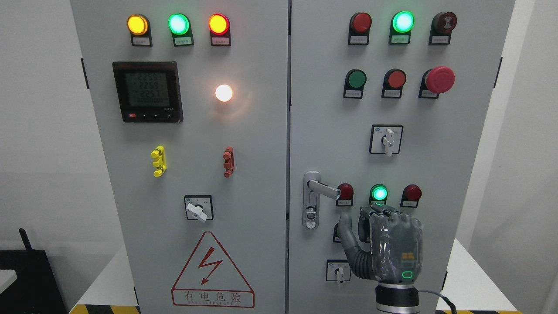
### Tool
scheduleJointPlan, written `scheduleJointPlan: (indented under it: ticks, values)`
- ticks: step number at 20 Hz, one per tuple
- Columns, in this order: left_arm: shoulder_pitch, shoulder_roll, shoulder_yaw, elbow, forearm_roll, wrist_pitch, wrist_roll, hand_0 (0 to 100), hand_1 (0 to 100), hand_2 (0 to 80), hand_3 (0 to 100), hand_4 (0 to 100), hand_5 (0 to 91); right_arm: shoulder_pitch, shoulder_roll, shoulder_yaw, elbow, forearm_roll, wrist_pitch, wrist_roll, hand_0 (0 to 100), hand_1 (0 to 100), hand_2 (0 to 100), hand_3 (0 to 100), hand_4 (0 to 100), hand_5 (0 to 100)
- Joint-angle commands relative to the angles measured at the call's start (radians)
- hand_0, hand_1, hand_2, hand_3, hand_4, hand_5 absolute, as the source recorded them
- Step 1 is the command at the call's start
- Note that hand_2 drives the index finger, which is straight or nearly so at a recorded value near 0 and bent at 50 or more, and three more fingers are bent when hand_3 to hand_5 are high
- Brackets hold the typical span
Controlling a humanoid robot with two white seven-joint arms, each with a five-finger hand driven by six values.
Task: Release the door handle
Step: 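Open the right hand and pull it away from the handle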
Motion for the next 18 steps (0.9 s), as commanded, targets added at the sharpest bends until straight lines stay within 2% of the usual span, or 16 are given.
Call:
scheduleJointPlan:
  ticks: [1,3,5,6,7,8,10,12,13,18]
  values:
    - [-0.031,0.0,-0.011,-0.009,0.0,0.001,-0.001,12,39,0.0,0,0,0.0,0.054,-0.078,-0.045,-0.044,-0.038,-0.056,-0.011,61,42,76,100,90,95]
    - [-0.031,0.0,-0.011,-0.009,0.0,0.001,-0.001,12,39,0.0,0,0,0.0,0.068,-0.101,-0.086,-0.044,-0.038,-0.123,-0.011,59,40,59,82,75,74]
    - [-0.031,0.0,-0.011,-0.009,0.0,0.001,-0.001,12,39,0.0,0,0,0.0,0.084,-0.133,-0.128,-0.044,-0.04,-0.179,-0.013,57,37,37,58,51,47]
    - [-0.031,0.0,-0.011,-0.008,0.0,0.001,-0.001,12,39,0.0,0,0,0.0,0.087,-0.149,-0.149,-0.044,-0.049,-0.205,-0.013,57,36,30,49,42,37]
    - [-0.031,0.0,-0.011,-0.008,0.0,0.001,-0.001,12,39,0.0,0,0,0.0,0.087,-0.164,-0.165,-0.044,-0.075,-0.229,-0.013,57,32,19,35,29,24]
    - [-0.031,0.0,-0.011,-0.008,0.0,0.001,0.001,12,39,0.0,0,0,0.0,0.087,-0.181,-0.172,-0.046,-0.107,-0.251,-0.011,57,31,15,31,25,19]
    - [-0.031,0.0,-0.011,-0.008,0.0,0.001,-0.001,12,39,0.0,0,0,0.0,0.082,-0.212,-0.177,-0.046,-0.156,-0.279,-0.005,55,22,0,11,7,0]
    - [-0.031,0.0,-0.011,-0.009,0.0,0.001,-0.001,12,39,0.0,0,0,0.0,0.081,-0.247,-0.185,-0.051,-0.176,-0.283,0.001,52,17,0,5,0,0]
    - [-0.031,0.0,-0.011,-0.008,0.0,0.001,-0.001,12,39,0.0,0,0,0.0,0.079,-0.255,-0.188,-0.051,-0.186,-0.283,0.003,51,14,0,2,0,0]
    - [-0.031,0.0,-0.011,-0.009,0.0,0.001,-0.001,12,39,0.0,0,0,0.0,0.078,-0.259,-0.2,-0.054,-0.207,-0.285,0.004,46,14,0,0,0,0]
